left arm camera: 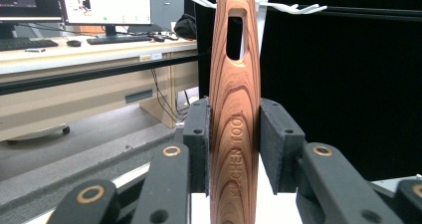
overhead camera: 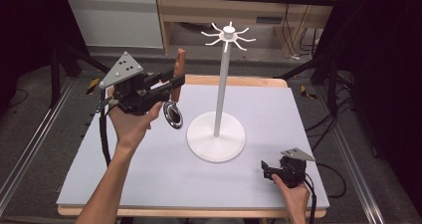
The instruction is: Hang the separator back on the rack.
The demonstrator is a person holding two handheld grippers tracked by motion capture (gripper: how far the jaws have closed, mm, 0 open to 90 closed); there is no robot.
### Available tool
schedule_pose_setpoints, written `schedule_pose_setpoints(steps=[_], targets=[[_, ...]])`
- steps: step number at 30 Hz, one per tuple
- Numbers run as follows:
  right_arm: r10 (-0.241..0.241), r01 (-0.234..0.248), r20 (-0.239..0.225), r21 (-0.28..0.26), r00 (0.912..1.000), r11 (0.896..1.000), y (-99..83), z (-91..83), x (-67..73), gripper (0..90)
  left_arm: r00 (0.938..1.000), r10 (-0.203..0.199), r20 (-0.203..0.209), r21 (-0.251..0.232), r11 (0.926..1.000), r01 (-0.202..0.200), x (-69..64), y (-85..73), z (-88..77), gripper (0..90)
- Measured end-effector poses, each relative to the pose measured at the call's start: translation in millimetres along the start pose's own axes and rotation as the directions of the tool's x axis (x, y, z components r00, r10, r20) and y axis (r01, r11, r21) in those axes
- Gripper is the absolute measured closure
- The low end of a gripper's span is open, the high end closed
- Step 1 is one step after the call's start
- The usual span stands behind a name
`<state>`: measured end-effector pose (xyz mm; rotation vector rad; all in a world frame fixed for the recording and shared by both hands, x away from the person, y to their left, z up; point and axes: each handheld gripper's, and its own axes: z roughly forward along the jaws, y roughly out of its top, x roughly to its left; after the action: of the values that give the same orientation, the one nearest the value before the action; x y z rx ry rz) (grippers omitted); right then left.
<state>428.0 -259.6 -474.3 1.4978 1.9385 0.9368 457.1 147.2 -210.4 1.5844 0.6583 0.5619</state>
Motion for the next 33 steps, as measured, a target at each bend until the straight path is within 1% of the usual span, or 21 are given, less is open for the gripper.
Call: schedule_pose_setpoints(steps=[1, 3, 5, 6, 7, 9, 17, 26, 30, 33], targets=[[0.001, -0.001, 0.0, 0.0, 1.0, 1.0, 0.0, -0.1, -0.2, 6.7, 1.0, 0.003, 0.0, 0.003, 1.0, -0.003, -0.5, 1.6, 1.1, 67.3], [0.003, -0.003, -0.003, -0.002, 1.0, 1.0, -0.1, -0.1, -0.6, 6.7, 1.0, -0.004, -0.002, 0.012, 0.9999, 0.004, -2.8, 4.0, 2.1, 67.3], [0.003, -0.003, 0.0, -0.001, 1.0, 1.0, -0.1, 0.1, -1.0, 6.7, 1.0, 0.005, 0.001, 0.009, 0.9999, -0.006, -4.0, 6.6, 4.3, 67.3], [0.014, -0.014, 0.001, 0.002, 0.9999, 1.0, -0.2, -0.1, -0.4, 6.7, 1.0, 0.007, 0.002, 0.011, 0.9999, -0.007, -4.6, 7.7, 5.7, 67.3], [0.014, -0.014, 0.001, 0.001, 0.9999, 1.0, -0.2, -0.1, -0.5, 6.7, 0.9998, 0.017, 0.008, 0.002, 0.9999, -0.017, -4.4, 9.0, 7.9, 67.3], [0.016, -0.016, -0.001, 0.001, 0.9999, 1.0, -0.1, -0.3, -0.4, 6.7, 0.9998, 0.02, 0.008, 0.005, 0.9998, -0.02, -5.2, 11.2, 10.7, 67.3], [0.016, -0.016, -0.003, 0.001, 0.9999, 1.0, 0.0, -0.1, -0.5, 6.7, 0.9995, 0.018, 0.024, 0.008, 0.9998, -0.018, -7.1, 16.4, 21.0, 67.3], [0.008, -0.008, -0.002, -0.001, 1.0, 1.0, 0.2, 0.0, -1.4, 6.7, 0.9996, 0.01, 0.026, 0.01, 0.9999, -0.011, -9.3, 22.6, 31.8, 67.3], [0.007, -0.007, -0.002, -0.001, 1.0, 1.0, 0.2, -0.2, -1.6, 6.7, 0.9997, 0.008, 0.021, 0.018, 0.9998, -0.008, -7.8, 23.0, 36.0, 67.3], [0.01, -0.01, -0.004, -0.001, 0.9999, 1.0, 0.3, -0.3, -1.6, 6.7, 0.9995, 0.007, 0.031, 0.017, 0.9998, -0.008, -6.6, 23.4, 37.6, 67.3]])
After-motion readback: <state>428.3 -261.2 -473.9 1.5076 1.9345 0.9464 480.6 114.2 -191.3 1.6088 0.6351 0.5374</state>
